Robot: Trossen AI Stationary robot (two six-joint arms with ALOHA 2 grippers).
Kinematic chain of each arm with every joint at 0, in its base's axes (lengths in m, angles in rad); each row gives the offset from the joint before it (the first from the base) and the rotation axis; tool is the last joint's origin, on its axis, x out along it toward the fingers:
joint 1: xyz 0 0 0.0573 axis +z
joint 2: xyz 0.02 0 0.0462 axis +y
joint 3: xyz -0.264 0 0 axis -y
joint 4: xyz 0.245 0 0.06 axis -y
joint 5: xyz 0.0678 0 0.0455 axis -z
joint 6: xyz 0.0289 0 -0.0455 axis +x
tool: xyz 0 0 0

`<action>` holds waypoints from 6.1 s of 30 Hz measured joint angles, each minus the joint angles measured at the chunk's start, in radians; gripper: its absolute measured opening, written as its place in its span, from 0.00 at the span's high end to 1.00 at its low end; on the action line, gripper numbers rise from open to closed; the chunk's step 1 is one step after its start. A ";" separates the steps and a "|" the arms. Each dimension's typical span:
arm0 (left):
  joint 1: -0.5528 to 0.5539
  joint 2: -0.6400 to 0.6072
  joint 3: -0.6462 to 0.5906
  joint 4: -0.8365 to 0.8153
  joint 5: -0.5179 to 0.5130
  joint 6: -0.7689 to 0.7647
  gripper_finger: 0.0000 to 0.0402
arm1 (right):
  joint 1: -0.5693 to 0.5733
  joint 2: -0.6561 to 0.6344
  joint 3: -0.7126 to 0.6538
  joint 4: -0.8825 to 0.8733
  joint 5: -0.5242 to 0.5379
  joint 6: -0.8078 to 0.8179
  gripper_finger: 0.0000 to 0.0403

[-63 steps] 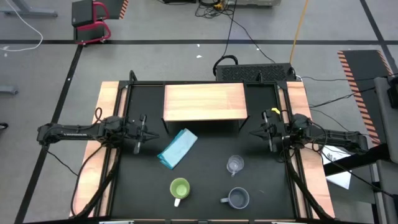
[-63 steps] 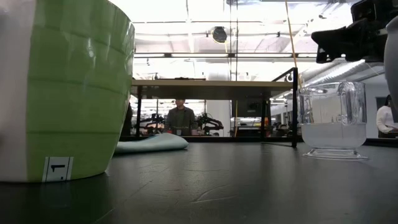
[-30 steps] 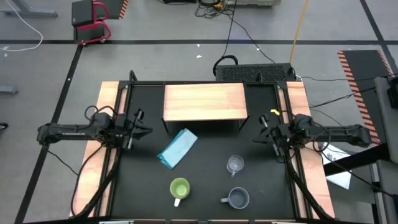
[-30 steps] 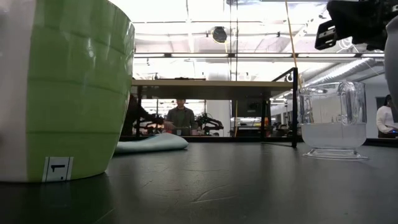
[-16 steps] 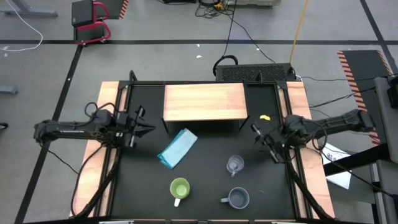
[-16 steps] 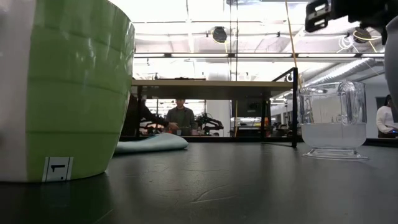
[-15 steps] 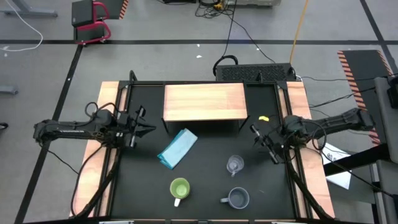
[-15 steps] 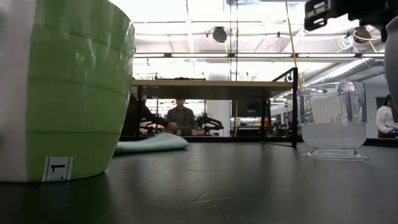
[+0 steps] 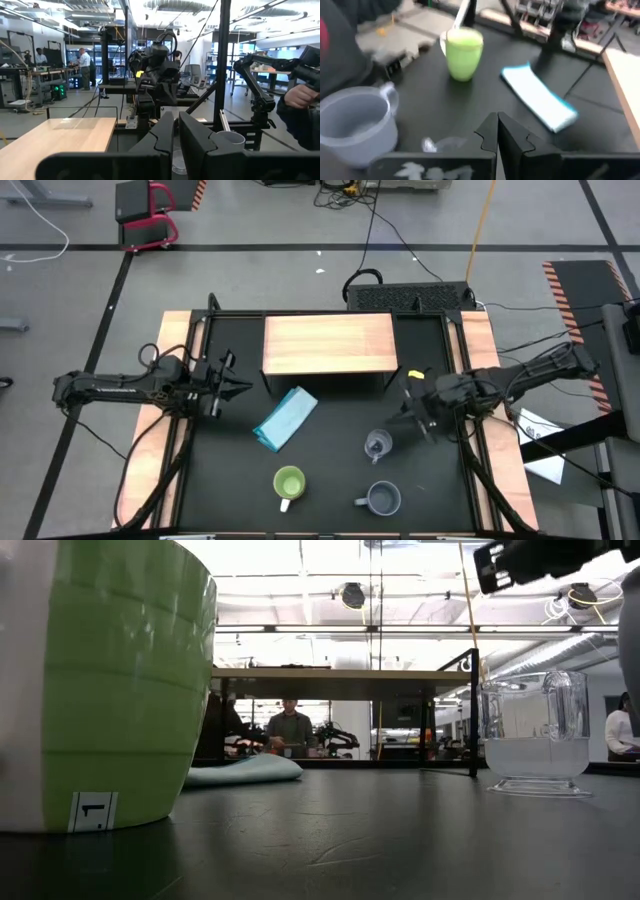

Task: Stack small to large cups/mugs on shelf
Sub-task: Put the transparent mug on the shelf

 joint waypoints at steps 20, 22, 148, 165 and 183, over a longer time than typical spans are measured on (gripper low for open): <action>0.000 0.000 0.000 -0.001 0.000 -0.009 0.92 | 0.044 0.071 0.057 -0.167 -0.001 -0.140 1.00; 0.000 0.000 0.000 -0.001 0.000 -0.009 0.92 | 0.059 0.095 0.079 -0.185 -0.001 -0.140 1.00; 0.000 0.000 0.000 -0.124 0.000 0.065 0.92 | -0.045 0.700 0.421 -0.509 -0.059 0.076 0.71; 0.000 0.000 0.000 -0.131 0.000 0.064 0.92 | -0.045 0.700 0.421 -0.498 -0.059 0.072 0.71; 0.000 0.000 0.000 -0.136 0.000 0.064 0.92 | -0.045 0.700 0.421 -0.498 -0.059 0.050 0.83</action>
